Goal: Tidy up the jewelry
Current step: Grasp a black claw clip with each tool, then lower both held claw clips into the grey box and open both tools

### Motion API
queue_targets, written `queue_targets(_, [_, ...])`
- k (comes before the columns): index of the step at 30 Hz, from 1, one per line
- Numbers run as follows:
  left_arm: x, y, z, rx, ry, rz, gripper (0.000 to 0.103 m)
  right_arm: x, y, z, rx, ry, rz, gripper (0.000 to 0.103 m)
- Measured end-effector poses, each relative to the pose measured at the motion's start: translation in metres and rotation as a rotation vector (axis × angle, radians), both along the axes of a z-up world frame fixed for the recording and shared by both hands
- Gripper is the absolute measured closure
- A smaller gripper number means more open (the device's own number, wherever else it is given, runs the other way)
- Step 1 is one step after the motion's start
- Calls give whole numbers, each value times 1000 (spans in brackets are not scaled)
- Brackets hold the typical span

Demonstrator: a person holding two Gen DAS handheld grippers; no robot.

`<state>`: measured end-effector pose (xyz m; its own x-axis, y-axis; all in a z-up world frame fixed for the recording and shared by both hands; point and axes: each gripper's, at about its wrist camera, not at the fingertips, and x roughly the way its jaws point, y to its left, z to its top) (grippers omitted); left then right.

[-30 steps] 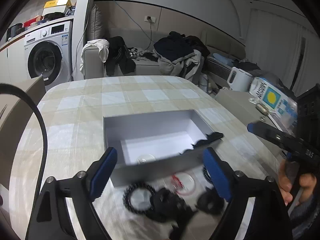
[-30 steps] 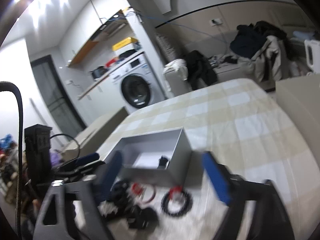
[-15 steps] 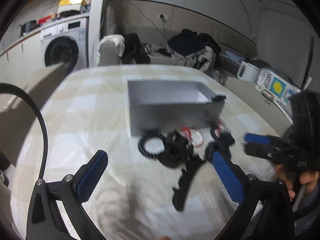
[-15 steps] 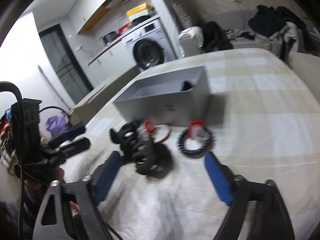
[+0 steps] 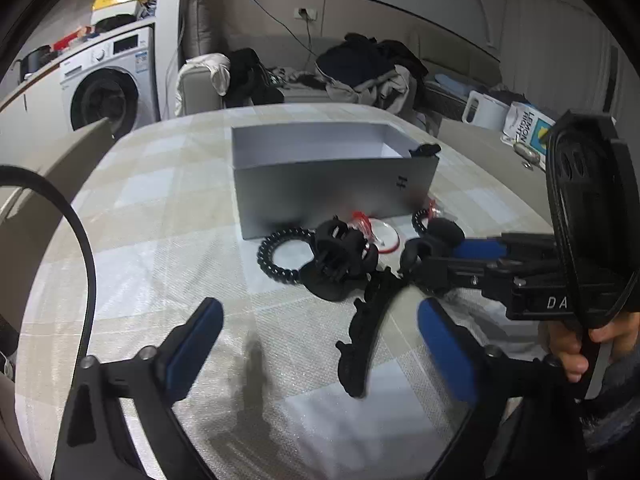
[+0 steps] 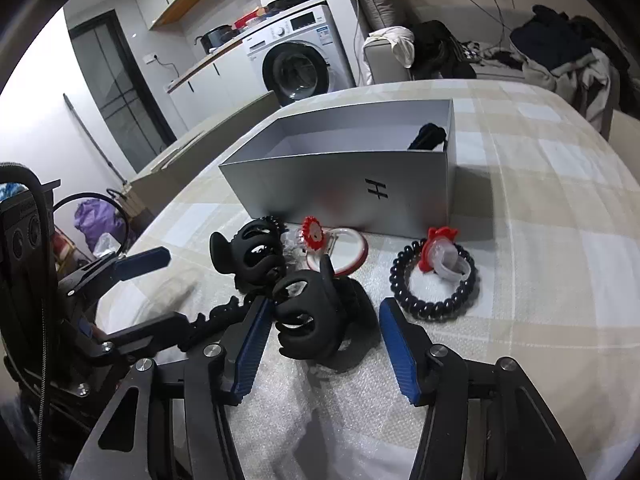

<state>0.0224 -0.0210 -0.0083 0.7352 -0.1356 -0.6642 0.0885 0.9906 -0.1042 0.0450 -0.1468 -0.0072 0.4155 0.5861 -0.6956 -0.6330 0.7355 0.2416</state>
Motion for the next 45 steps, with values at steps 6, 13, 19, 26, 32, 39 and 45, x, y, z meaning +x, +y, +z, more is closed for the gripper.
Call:
queue_targets(6, [2, -1, -8, -10, 35, -26, 25, -2, 1, 0, -3, -10, 8, 51])
queue_targets(13, [-3, -10, -8, 6, 31, -75, 26, -17, -30, 15, 139, -21, 14, 51])
queue_targets(19, [-1, -15, -13, 19, 53, -103, 45, -20, -53, 24, 231, -29, -23, 50])
queue_targets(26, [0, -16, -13, 22, 52, -103, 61, -16, -50, 23, 224, -20, -34, 50])
queue_targets(32, [0, -18, -13, 53, 44, -107, 88, -20, -52, 26, 234, -33, -22, 50])
queue_targets(39, [-14, -18, -4, 12, 6, -133, 90, -16, -58, 32, 260, -38, -26, 50])
queue_targets(45, [-20, -10, 15, -51, -60, -105, 90, -12, -65, 47, 311, -60, -28, 50])
